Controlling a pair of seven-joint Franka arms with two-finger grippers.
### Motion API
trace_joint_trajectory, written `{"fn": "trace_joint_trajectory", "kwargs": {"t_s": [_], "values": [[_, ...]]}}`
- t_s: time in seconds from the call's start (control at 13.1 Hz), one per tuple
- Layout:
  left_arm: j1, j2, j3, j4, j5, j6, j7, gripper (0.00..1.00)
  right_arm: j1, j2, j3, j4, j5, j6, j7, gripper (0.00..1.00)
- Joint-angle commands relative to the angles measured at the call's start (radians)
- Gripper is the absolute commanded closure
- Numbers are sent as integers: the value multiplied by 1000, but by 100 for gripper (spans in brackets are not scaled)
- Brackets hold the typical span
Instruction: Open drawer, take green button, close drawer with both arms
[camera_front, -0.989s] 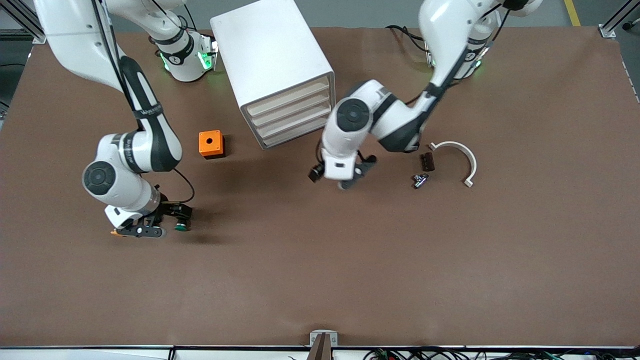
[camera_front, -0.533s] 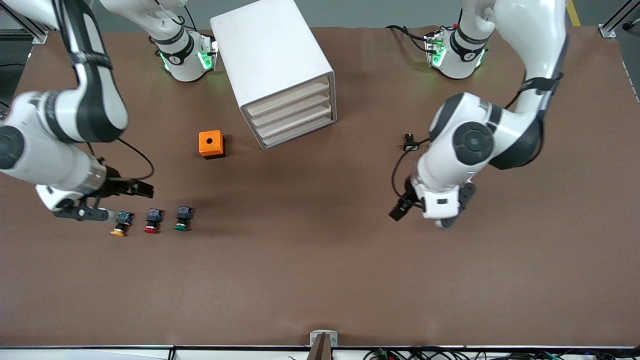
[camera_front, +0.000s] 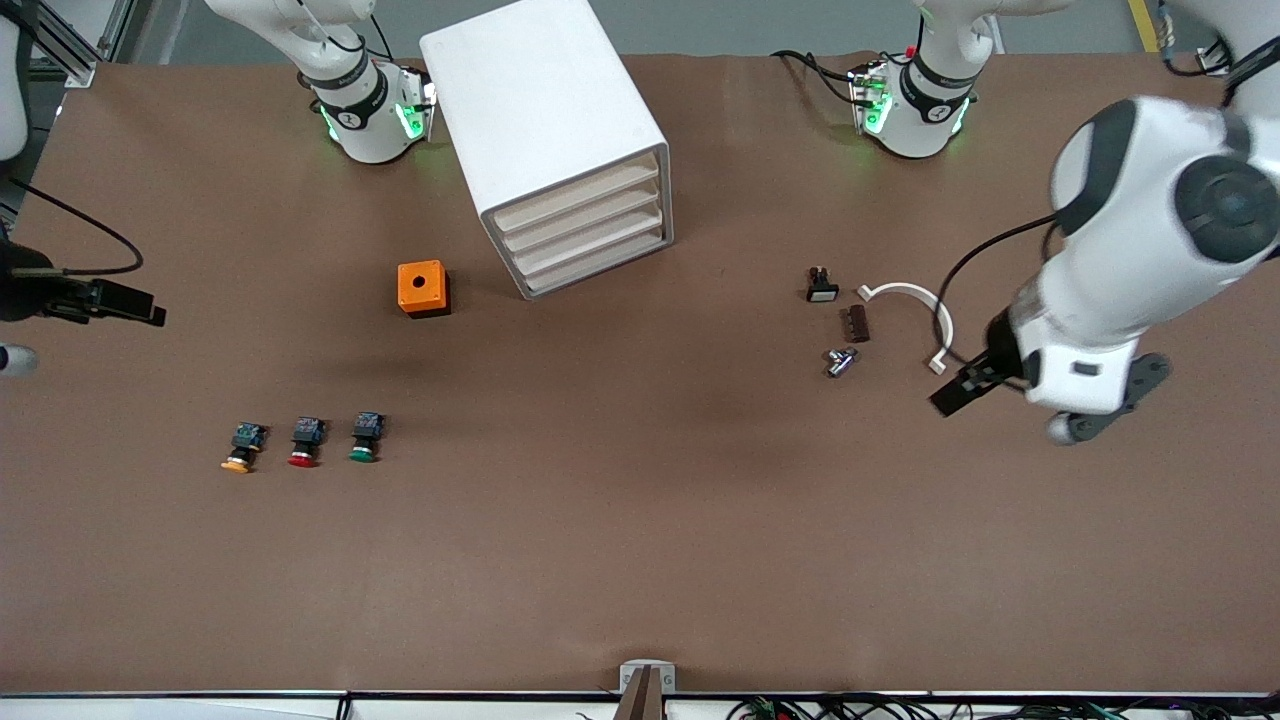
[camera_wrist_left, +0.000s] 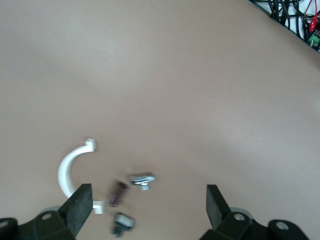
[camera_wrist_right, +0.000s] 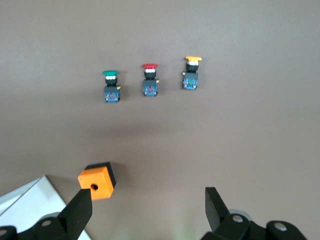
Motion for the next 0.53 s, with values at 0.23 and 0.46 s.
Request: {"fn": "trace_joint_trajectory", "kwargs": {"t_s": [0.23, 0.46], "values": [[68, -181, -7, -45, 10, -140, 313, 0, -4, 22, 19, 163, -51, -66, 5, 0], [71, -242, 38, -46, -19, -244, 459, 0, -2, 19, 21, 181, -39, -116, 67, 0]]}}
